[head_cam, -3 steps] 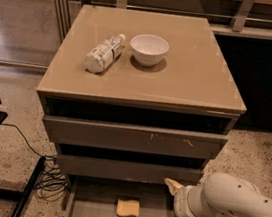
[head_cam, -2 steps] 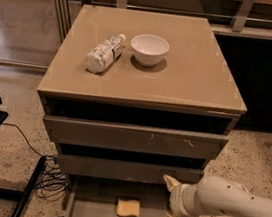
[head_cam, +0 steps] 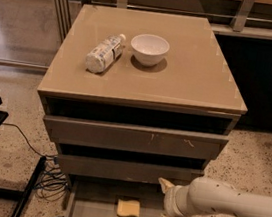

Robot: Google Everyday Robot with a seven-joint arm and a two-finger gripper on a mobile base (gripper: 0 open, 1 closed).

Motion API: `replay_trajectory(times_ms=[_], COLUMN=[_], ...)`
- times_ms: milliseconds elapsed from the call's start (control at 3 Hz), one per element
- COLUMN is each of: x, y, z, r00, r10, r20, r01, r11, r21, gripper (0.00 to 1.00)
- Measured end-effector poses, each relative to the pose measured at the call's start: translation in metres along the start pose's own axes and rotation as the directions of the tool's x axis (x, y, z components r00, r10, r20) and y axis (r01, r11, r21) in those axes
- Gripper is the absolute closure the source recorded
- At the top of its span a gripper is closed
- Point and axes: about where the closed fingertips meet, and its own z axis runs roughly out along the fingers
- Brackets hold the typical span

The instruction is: Pick sponge from bottom drawer and place on counter

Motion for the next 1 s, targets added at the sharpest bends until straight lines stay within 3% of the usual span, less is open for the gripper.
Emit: replay_trajectory(times_ms=[333, 667, 1000], x=[0.017, 0.045, 0.073], y=[-0.007, -0.019, -0.03], z=[0.04, 0.08, 0.108], r00=[0.998, 0.988, 0.961], r10=[0.045, 0.073, 0.095], r20=[0.048, 0.139, 0.26], r01=[-0.045, -0.076, -0.113], r11=[0.999, 0.9969, 0.992], r21=[-0.006, 0.018, 0.055], gripper=[0.0, 0.0, 0.0])
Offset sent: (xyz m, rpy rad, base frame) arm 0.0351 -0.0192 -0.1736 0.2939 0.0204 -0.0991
